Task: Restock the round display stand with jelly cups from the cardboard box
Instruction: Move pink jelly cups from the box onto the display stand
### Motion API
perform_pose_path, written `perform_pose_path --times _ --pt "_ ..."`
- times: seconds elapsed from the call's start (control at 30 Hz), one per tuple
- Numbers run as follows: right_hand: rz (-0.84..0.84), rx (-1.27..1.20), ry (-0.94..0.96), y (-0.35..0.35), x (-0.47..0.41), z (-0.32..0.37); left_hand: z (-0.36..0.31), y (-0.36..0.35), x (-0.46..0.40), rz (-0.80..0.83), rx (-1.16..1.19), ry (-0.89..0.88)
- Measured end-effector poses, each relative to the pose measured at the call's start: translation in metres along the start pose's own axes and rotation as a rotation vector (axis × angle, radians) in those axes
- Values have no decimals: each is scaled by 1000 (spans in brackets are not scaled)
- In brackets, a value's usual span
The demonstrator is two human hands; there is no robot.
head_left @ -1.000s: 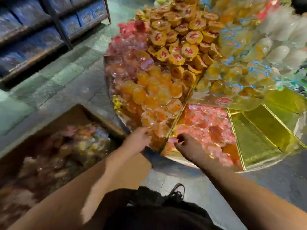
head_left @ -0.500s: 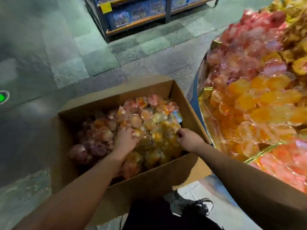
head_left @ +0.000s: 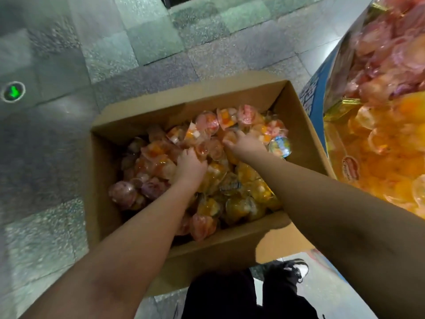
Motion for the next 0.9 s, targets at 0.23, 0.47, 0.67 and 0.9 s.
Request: perform_pose_path --times 0.23,0.47,0.67,0.9 --pt "-67 -367 -187 -27 -29 -4 3 -14 -17 64 -117 27" --pt "-15 -683 -257 -36 -15 -41 2 -6 -15 -5 -33 33" --pt "76 -1088 -234 -30 19 -76 10 2 13 -132 118 -2" --pt "218 -1280 -102 -32 84 -123 15 16 73 -217 390 -77"
Point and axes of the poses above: each hand's wrist, its own x-axis away from the middle knuckle, its own y-axis out of the back of the hand, z = x × y, the point moved 3 cm from there along -x, towards the middle knuckle, and after that the axes turned 4 degrees about z, right-handed, at the moved point
